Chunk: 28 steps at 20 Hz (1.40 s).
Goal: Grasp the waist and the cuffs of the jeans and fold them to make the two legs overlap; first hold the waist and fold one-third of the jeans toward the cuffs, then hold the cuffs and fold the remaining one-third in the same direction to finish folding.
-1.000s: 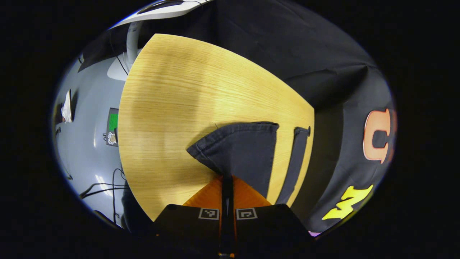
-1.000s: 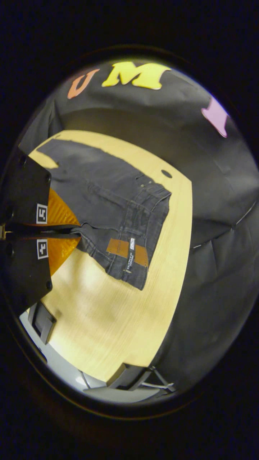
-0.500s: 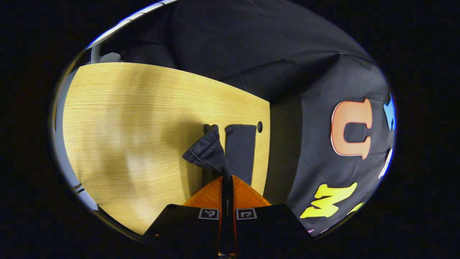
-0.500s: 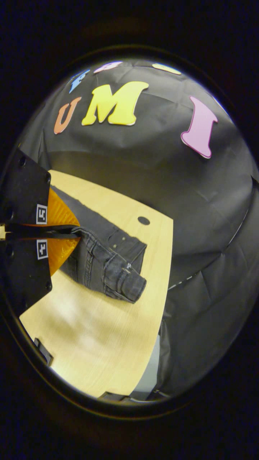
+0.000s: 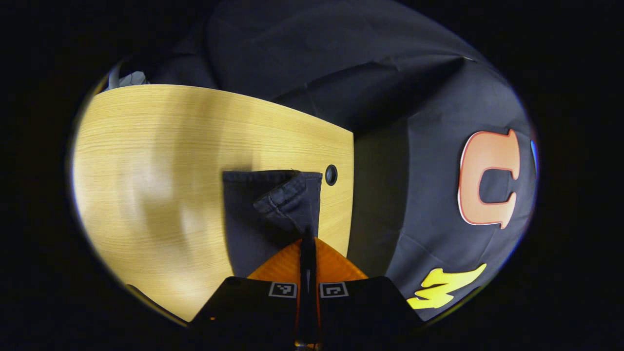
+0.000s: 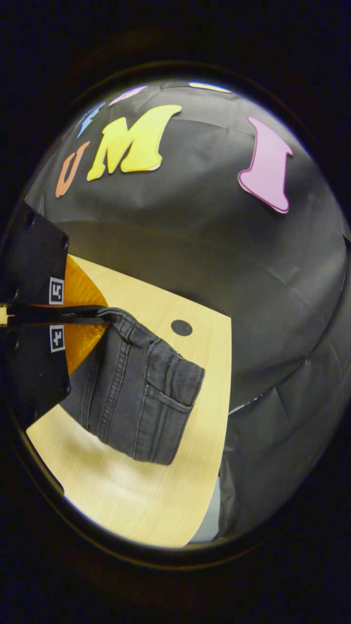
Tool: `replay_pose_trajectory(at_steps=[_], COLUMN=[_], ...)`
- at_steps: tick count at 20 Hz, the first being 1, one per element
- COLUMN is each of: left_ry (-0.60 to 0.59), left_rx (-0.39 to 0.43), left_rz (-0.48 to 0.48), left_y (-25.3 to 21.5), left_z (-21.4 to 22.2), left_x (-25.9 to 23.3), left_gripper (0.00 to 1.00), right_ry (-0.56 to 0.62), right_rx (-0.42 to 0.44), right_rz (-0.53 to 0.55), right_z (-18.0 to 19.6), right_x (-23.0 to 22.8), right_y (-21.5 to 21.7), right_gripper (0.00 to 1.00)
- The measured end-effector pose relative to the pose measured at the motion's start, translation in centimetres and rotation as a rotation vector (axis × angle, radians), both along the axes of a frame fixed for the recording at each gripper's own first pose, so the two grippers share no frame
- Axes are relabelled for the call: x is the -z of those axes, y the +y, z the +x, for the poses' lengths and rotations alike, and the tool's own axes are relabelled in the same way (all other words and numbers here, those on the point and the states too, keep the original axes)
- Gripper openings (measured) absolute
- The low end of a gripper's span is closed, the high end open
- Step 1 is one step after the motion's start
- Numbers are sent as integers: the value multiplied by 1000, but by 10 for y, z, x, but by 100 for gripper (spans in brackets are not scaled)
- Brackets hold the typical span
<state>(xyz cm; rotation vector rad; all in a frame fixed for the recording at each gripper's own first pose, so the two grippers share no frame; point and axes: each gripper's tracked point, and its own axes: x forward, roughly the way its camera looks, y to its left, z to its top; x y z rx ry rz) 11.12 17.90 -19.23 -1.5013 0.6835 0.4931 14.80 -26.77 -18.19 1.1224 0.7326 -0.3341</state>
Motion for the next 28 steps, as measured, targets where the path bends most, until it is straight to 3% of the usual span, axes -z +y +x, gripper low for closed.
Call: replay_pose_trajectory(at_steps=[9, 11, 16, 19, 20, 21, 24, 25, 28], left_ry=[112, 142, 178, 152, 115, 82, 62, 39, -68], left_rx=[113, 156, 162, 157, 160, 163, 165, 176, 189], left_rz=[57, 81, 92, 123, 128, 136, 264, 317, 417], left_y=[-15, -18, -15, -8, -10, -10, 9, 17, 34], left_z=[92, 95, 85, 82, 86, 91, 90, 89, 87], left_x=[71, 84, 92, 76, 67, 56, 23, 7, -56], left_gripper=[3, 3, 4, 4, 9, 14, 81, 98, 98], right_ry=[87, 116, 150, 150, 129, 97, 66, 73, 12], right_rx=[11, 7, -1, -4, -9, -17, -61, -93, -148], right_rz=[-2, -15, -48, -59, -45, -21, -65, -103, -130], right_z=[58, 63, 65, 66, 71, 75, 85, 83, 82], right_x=[69, 87, 103, 104, 102, 96, 86, 86, 56], right_y=[-8, -9, -12, -11, -7, -4, 6, 8, 20], right_gripper=[1, 1, 1, 1, 4, 24, 87, 96, 96])
